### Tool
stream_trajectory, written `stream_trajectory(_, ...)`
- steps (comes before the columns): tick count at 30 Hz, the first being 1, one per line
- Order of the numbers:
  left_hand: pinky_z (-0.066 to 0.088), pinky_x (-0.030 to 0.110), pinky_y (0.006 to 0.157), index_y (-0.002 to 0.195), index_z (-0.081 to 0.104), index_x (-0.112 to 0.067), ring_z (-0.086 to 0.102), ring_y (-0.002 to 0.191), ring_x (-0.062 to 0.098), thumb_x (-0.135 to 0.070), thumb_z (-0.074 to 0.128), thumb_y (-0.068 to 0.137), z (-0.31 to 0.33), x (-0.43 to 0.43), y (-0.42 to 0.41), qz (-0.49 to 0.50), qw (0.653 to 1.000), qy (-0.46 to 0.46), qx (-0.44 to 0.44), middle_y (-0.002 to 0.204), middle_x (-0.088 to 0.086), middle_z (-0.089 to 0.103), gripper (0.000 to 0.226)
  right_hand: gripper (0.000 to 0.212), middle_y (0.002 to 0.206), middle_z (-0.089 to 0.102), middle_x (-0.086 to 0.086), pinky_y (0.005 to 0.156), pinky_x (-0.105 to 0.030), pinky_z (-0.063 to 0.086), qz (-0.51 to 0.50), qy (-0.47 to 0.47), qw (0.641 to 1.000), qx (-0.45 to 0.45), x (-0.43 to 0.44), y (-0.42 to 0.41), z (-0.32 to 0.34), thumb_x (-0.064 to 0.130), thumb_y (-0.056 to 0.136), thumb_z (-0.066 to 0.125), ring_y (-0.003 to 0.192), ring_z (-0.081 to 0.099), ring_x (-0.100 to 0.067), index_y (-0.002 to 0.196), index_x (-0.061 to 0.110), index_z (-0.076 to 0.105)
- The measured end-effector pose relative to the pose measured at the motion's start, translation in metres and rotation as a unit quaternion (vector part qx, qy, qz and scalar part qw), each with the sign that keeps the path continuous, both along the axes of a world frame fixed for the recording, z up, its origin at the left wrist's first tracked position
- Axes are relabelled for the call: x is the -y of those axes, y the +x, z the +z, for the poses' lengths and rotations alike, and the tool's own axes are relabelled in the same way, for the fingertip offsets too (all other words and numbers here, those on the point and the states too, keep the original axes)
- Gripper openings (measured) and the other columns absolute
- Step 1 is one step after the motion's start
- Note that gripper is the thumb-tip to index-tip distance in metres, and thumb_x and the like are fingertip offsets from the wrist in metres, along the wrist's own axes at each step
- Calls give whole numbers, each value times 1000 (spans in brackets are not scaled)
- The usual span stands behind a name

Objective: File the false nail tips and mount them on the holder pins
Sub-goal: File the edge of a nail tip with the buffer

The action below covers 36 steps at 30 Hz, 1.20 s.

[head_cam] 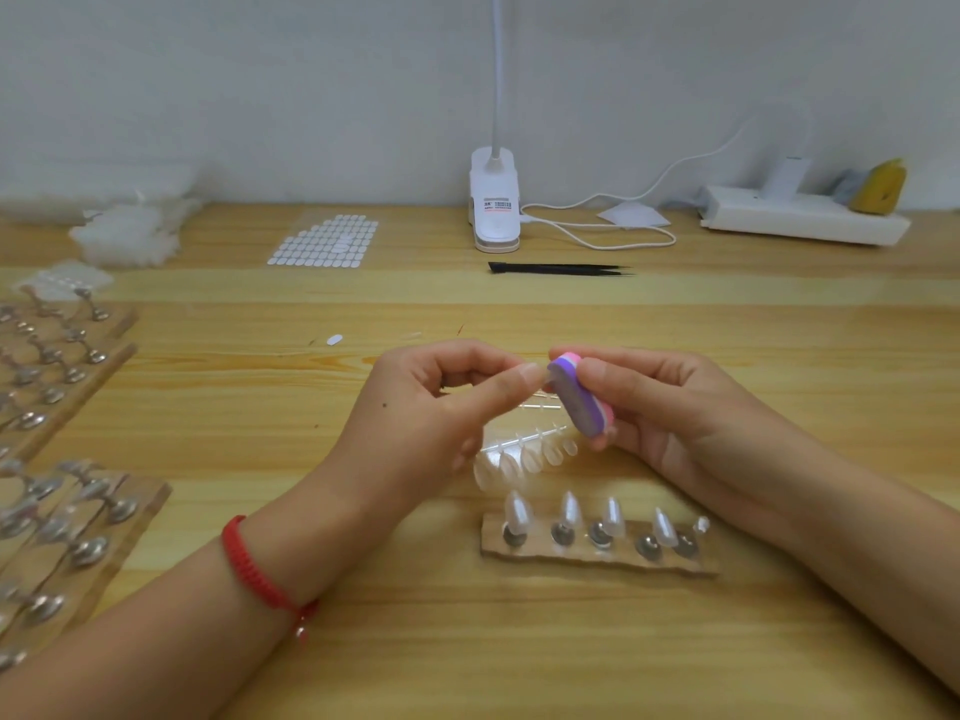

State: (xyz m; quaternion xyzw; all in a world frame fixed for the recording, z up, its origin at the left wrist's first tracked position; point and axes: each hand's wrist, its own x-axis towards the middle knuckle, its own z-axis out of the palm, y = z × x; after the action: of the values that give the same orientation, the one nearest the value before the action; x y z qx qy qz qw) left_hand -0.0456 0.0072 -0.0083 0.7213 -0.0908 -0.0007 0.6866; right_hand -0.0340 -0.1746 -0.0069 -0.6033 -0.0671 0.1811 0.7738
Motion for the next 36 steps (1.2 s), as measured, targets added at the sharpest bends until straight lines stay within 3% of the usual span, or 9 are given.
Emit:
stream_trajectory(6,28,12,38,72,73,-14,32,32,4,-32,69,67,1,2,-1,-10,1000,7,3,43,-10,47,19,29,77,73,-1,54,-16,50,9,0,1000,2,1,1,-1,20,68,70,60,61,-4,93,6,77)
stream_trajectory(16,25,13,38,77,72,-9,29,32,6,-31,68,67,3,0,0,0,1000,-9,-3,38,-10,42,25,33,97,75,-5,64,-22,56,29,1,999,20,2,1,-2,24,67,74,81,70,-10,99,16,78)
stream_trajectory(22,26,13,39,70,71,-15,29,33,6,-32,68,66,3,0,0,-26,999,-10,-17,38,-11,43,18,32,91,75,-9,71,-27,57,-1,18,999,38,2,1,-6,16,63,75,83,71,-18,95,15,79)
stream_trajectory(29,27,13,38,69,72,-18,30,33,6,-32,69,66,3,-4,2,-30,999,-17,-28,39,-11,42,16,33,91,75,-9,74,-28,57,32,18,998,47,3,3,-2,7,62,80,89,72,-18,94,15,79)
stream_trajectory(36,27,13,37,68,71,-18,31,32,6,-32,68,66,2,-3,2,-29,999,-16,-24,39,-11,44,15,36,93,75,-11,77,-29,57,20,15,998,53,1,3,-6,9,60,81,92,71,-20,95,15,78)
